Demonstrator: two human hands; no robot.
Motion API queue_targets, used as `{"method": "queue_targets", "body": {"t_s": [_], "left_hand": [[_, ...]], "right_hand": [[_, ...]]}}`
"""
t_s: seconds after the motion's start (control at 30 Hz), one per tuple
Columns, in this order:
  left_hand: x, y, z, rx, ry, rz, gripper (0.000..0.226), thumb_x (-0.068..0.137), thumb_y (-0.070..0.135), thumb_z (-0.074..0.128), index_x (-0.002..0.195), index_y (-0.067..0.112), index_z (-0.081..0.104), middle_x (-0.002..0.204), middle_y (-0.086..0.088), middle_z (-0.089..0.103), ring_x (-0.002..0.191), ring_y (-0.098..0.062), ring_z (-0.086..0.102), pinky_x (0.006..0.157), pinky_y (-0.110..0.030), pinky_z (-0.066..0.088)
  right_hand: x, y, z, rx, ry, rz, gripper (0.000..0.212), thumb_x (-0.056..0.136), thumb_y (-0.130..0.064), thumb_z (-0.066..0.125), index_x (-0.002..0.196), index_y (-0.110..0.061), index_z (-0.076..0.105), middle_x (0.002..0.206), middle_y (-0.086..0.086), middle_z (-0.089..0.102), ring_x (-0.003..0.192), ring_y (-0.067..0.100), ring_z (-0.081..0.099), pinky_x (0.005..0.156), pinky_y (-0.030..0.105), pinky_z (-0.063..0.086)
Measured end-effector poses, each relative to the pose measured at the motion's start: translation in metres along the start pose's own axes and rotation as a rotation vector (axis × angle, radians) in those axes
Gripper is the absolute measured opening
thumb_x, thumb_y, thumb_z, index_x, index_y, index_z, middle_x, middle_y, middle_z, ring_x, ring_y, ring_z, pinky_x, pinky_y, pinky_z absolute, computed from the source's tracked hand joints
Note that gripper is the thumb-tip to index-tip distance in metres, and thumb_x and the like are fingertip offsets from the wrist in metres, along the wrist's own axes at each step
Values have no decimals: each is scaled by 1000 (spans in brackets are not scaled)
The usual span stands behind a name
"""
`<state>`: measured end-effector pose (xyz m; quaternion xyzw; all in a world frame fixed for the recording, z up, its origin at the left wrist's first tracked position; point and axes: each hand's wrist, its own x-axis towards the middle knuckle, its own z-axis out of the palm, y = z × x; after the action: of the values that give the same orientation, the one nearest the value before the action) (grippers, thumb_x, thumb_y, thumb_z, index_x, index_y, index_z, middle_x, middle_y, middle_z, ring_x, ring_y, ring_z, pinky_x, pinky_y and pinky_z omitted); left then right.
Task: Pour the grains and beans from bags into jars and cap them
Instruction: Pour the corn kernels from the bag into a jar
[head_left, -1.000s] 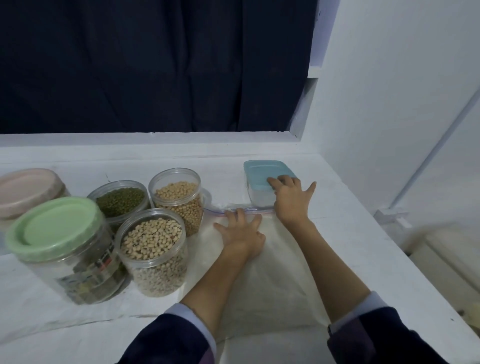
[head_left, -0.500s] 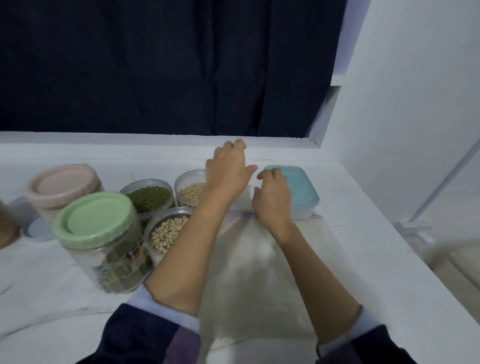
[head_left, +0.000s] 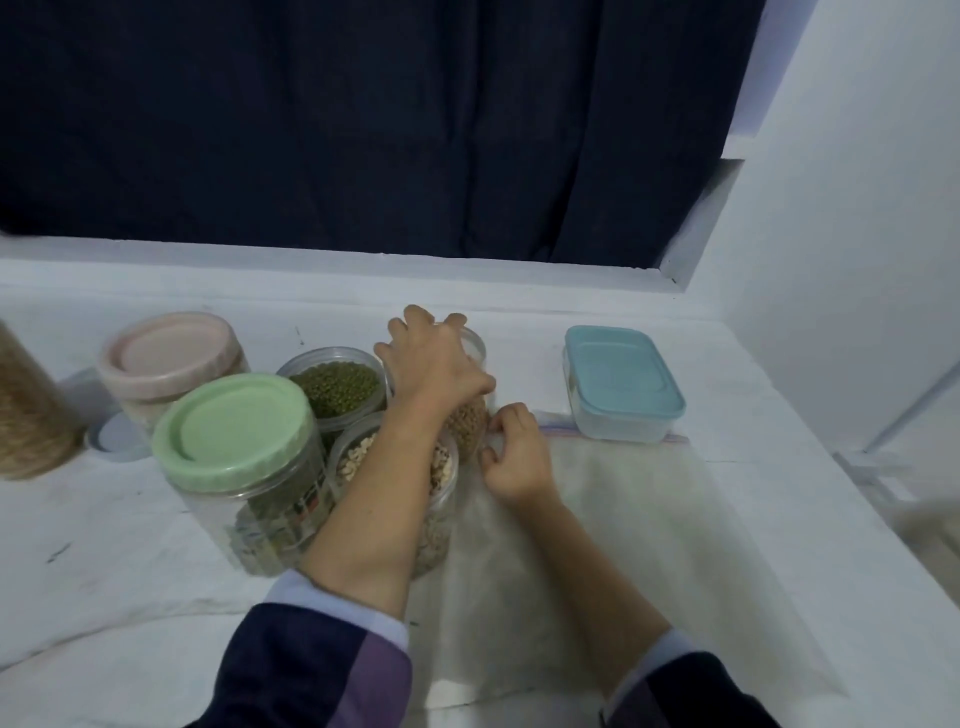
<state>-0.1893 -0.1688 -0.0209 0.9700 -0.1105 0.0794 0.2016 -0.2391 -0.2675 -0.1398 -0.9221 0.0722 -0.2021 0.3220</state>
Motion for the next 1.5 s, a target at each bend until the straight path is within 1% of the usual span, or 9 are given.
{"method": "queue_targets", "body": {"t_s": [0.17, 0.4, 0.6, 0.77, 0.9, 1.13, 1.27, 1.4, 1.5], "left_hand": [[-2, -1, -3, -75, 185, 64, 79, 64, 41, 77, 136, 29, 47, 134, -7, 35, 124, -28, 31, 99, -42, 29], [-1, 2, 5, -24, 27, 51, 76, 65, 40, 76, 134, 27, 47, 131, -10, 37, 120, -31, 35, 97, -44, 33], [-2, 6, 1, 143, -138, 88, 82, 73, 53, 69, 143, 25, 37, 138, -14, 36, 129, -34, 33, 105, -53, 26], [-7, 11, -30, -39, -243, 58, 74, 91, 39, 57, 149, 14, 18, 152, -15, 23, 143, -35, 15, 111, -61, 9], [1, 8, -97, -314, -112, 177, 48, 95, 14, 49, 141, 7, 36, 146, -13, 38, 134, -30, 37, 111, -48, 28], [15, -107, -206, -427, 140, 165, 39, 98, 22, 49, 134, 6, 47, 133, -10, 53, 119, -24, 51, 93, -31, 43], [25, -203, -241, -416, 160, 84, 36, 98, 24, 50, 130, 7, 51, 129, -9, 56, 116, -21, 53, 86, -25, 40], [35, -292, -258, -416, 202, -15, 32, 97, 26, 51, 123, 8, 56, 120, -8, 61, 110, -22, 56, 87, -29, 44], [42, -343, -251, -511, 161, -60, 26, 96, 24, 53, 114, 9, 62, 107, -5, 63, 107, -21, 57, 87, -28, 44]], "right_hand": [[1, -4, -4, -105, -144, 6, 42, 63, -30, 50, 93, -2, 60, 98, 16, 57, 94, 36, 52, 82, 41, 43], [4, -2, -16, 333, 86, 275, 33, 75, 15, 41, 101, -5, 46, 108, 24, 54, 97, 35, 61, 85, 33, 42], [34, -19, -45, 153, -194, 351, 46, 83, 4, 55, 125, 0, 37, 125, 22, 49, 114, 38, 51, 92, 39, 41], [62, -72, -79, 7, -144, 207, 50, 90, -8, 58, 132, -5, 32, 138, 14, 37, 119, 33, 48, 94, 43, 41], [99, -135, -102, -103, -142, 24, 37, 93, -9, 51, 126, -3, 38, 132, 16, 41, 106, 31, 52, 90, 43, 42], [142, -288, -64, -183, -216, -175, 34, 97, -25, 46, 126, -5, 42, 121, 13, 50, 94, 25, 49, 74, 36, 42], [149, -361, -2, -265, -431, -221, 19, 96, -29, 51, 100, -12, 43, 95, 5, 51, 75, 17, 51, 60, 28, 40], [152, -406, 62, -454, -832, -147, 38, 92, -33, 61, 121, -12, 51, 123, 2, 56, 99, 18, 64, 92, 41, 51], [145, -413, 108, -564, -1002, -56, 54, 87, -30, 70, 132, -7, 51, 132, 5, 55, 105, 23, 65, 98, 46, 48]]}}
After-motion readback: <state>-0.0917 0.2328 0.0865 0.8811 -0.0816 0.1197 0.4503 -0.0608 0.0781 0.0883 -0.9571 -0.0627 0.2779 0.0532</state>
